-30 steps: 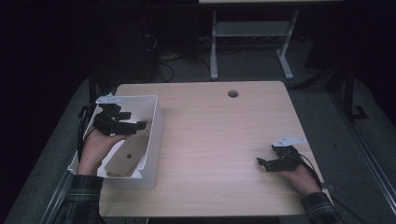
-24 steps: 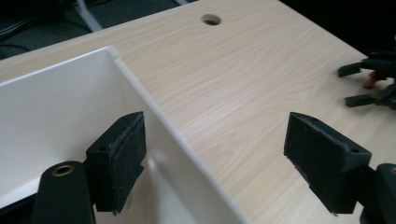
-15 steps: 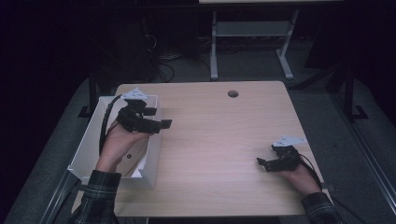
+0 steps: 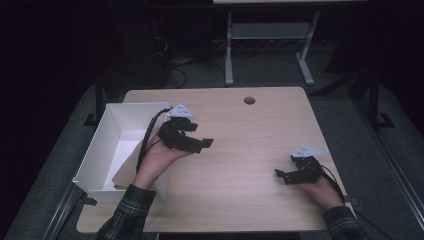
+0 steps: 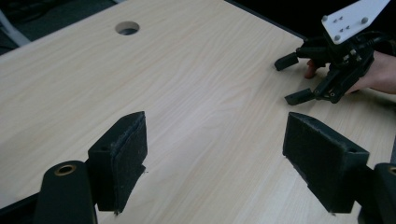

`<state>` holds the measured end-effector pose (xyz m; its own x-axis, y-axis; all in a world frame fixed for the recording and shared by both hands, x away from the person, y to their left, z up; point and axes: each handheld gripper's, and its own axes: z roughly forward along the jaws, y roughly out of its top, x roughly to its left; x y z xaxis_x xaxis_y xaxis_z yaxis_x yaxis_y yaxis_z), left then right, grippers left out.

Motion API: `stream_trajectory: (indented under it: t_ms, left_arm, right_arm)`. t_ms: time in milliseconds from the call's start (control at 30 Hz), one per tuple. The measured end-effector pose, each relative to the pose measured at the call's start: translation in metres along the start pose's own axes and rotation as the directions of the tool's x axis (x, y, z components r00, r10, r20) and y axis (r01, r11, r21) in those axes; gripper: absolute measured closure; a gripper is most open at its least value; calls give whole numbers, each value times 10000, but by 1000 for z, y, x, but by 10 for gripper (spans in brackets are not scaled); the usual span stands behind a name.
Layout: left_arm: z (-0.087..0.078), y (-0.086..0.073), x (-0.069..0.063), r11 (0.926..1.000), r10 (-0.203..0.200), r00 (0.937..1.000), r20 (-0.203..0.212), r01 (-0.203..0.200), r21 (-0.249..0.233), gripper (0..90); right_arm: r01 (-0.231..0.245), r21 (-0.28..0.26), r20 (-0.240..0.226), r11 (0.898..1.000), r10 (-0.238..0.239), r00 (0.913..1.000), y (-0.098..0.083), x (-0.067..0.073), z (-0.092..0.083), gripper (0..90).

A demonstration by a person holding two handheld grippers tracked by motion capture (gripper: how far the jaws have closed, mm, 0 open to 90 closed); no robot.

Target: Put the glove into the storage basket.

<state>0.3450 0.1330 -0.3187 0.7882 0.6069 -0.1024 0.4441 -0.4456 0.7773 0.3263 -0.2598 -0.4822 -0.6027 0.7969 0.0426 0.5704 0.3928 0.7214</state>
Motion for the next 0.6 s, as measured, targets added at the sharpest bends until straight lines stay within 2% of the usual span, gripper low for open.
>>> stream_trajectory:
  t_ms: [200,467,600]
  left_arm:
    - [24,-8,-12,9994,240,9996,159,-244,262,214]
    - [50,-25,-25,9991,304,9990,339,-313,269,214]
    - [62,-35,-30,9977,535,9981,320,-548,399,213]
  right_arm:
    - [7,-2,-4,10000,-7,10000,0,0,0,132]
    - [11,-4,-2,10000,-11,10000,0,0,0,131]
    - [7,-1,-4,10000,-7,10000,0,0,0,132]
